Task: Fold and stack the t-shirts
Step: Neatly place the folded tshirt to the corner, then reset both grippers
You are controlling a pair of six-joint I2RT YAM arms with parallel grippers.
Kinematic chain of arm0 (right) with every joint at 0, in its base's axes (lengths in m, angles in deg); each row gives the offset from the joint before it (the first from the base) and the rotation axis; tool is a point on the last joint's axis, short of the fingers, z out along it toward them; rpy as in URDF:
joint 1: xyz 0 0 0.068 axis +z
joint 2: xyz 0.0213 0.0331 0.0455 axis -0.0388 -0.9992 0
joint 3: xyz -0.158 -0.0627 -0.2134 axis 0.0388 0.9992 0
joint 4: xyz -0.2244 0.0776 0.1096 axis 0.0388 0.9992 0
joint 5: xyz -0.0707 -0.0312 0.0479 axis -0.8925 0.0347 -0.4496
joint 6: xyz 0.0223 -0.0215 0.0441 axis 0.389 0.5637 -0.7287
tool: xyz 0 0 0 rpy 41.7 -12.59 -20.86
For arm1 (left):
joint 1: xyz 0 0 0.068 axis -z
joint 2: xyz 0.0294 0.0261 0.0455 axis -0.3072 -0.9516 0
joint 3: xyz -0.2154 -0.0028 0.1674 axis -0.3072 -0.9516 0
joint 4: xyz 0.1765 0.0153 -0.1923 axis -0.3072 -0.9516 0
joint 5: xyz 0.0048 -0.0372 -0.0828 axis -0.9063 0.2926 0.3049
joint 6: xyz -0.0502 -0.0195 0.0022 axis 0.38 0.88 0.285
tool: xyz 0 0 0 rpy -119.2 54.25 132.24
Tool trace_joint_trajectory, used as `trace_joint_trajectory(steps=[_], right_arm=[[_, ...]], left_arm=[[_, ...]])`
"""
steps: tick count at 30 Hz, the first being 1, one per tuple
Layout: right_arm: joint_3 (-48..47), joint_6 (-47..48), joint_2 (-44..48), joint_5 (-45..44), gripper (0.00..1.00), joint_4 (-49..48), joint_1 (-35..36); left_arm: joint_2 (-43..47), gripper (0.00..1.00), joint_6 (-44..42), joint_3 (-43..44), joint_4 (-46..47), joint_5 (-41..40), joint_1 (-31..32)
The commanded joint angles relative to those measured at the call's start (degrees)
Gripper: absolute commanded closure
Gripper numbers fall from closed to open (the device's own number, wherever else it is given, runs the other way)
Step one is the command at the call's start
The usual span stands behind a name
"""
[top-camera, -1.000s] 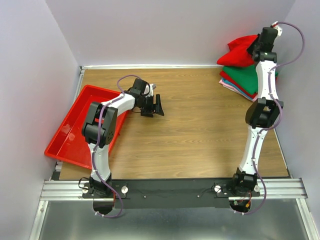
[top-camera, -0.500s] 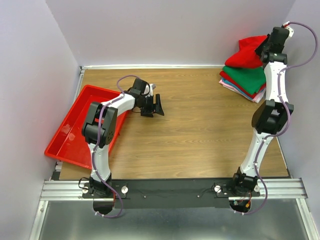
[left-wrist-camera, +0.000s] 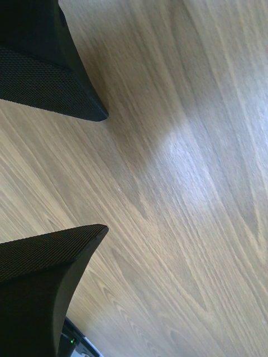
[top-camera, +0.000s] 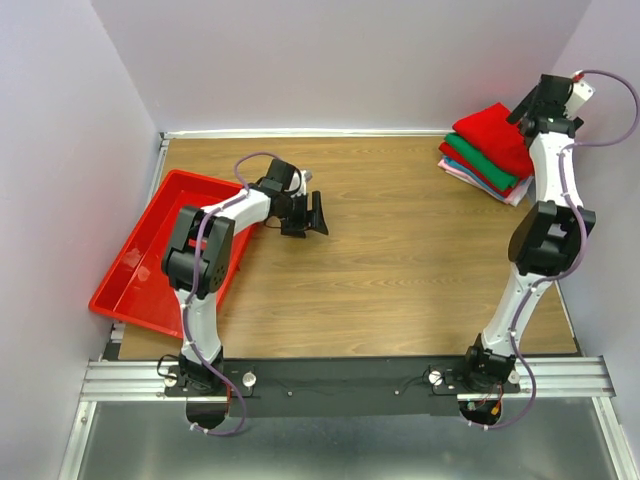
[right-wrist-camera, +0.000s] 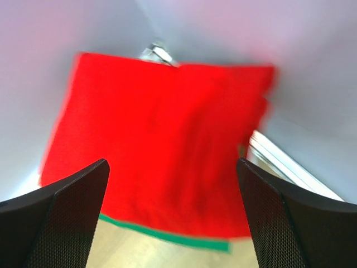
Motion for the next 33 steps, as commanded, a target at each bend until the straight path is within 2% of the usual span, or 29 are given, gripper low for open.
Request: trace_joint_trajectory(steps=[1,6,15,21,25,28,33], right_arm=[[4.34,-0.22,7.48,-8.26,0.00,2.25,-0.48],[13.92,1.02,16.27,-9.86,0.00,2.17,-0.48],[34.39,2.25,31.73,-1.69,0.00,-0.82,1.36],[48.46,1.99,41.84,-0.19,0.00,-2.05,10.75],[56.55,-1.78,48.35,0.08,0.00,-2.40,20.41],[62.00,-5.03,52.22,0.77,0.00,-3.02,25.16],[65.96,-5.05,55.30,1.74,0.00,-3.11,27.82]], left_arm=[[2.83,0.17,-0.58,-0.55,-3.29,-4.19,0.41],[5.91,0.17,-0.93,0.42,-2.50,-7.00,0.76],[14.60,0.17,-1.29,0.33,-1.09,-12.19,2.69],[26.18,0.17,0.55,-3.61,1.46,-18.77,3.92],[34.72,0.17,2.14,-8.71,5.23,-22.38,4.10],[40.70,0.17,2.84,-12.41,7.96,-25.10,4.10],[46.94,0.17,2.93,-16.27,8.14,-28.70,4.10]])
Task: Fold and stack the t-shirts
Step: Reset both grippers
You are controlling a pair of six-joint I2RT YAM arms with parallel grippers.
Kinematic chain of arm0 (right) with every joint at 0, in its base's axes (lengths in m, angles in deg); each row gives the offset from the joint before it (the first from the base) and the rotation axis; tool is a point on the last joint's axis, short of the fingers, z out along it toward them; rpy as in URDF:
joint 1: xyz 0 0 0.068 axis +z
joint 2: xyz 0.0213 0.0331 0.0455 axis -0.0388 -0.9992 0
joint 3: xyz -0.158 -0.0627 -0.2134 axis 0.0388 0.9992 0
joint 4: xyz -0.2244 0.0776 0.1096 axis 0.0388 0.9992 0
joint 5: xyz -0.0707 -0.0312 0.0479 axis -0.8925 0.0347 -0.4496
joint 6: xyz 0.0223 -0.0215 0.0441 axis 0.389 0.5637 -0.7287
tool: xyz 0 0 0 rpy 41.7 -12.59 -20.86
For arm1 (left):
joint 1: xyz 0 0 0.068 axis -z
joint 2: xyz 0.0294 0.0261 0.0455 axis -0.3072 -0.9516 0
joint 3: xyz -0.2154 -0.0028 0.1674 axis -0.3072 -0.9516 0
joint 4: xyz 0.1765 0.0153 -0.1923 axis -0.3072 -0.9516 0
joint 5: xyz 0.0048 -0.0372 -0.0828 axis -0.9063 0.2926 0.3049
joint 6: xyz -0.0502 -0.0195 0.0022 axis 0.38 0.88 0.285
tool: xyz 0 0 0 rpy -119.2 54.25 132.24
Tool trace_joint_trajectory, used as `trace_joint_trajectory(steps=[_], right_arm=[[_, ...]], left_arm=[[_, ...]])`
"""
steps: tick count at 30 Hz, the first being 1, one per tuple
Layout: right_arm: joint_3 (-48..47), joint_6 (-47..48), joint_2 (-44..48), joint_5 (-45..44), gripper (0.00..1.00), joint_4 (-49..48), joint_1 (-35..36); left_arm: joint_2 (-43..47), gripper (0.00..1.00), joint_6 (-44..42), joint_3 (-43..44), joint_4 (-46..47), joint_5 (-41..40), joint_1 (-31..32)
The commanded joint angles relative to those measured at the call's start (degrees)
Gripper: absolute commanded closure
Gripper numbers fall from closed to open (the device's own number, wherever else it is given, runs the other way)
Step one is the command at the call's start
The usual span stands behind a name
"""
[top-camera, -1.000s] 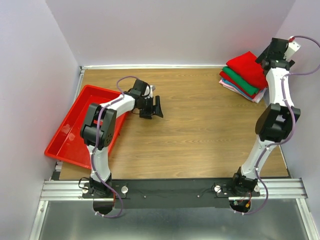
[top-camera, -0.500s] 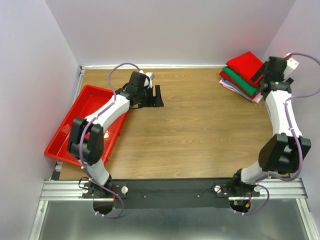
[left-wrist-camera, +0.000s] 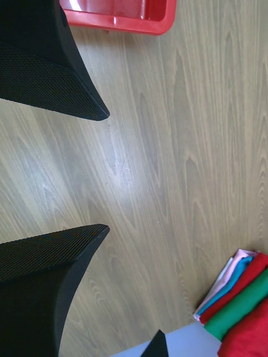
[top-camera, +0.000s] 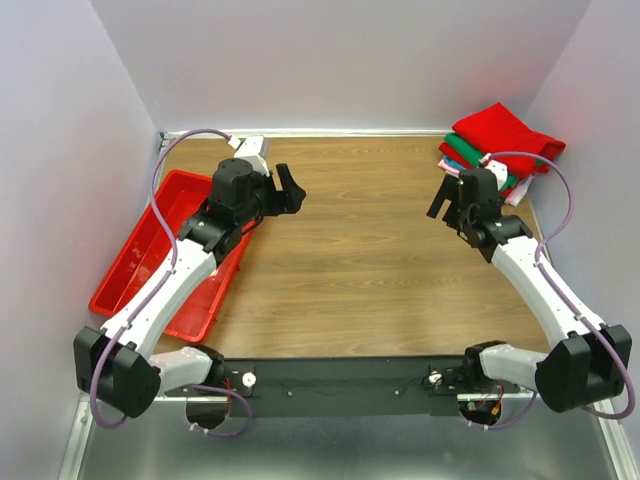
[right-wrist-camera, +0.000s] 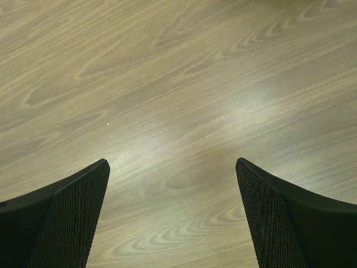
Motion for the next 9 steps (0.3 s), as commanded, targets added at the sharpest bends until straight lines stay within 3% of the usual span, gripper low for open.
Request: trace_joint_trajectory(steps=[1,9], right_arm=[[1.82,-1.51,2.34,0.78,0.00,-1.03,0.96],[1.11,-0.53,3.49,0.69,0.00,-1.03,0.87]], left_arm=[[3.77,0.17,0.66,-2.84,1.98,-6.38,0.23],[6.32,0.17,1.45,-4.60,0.13,-9.19,0.23]])
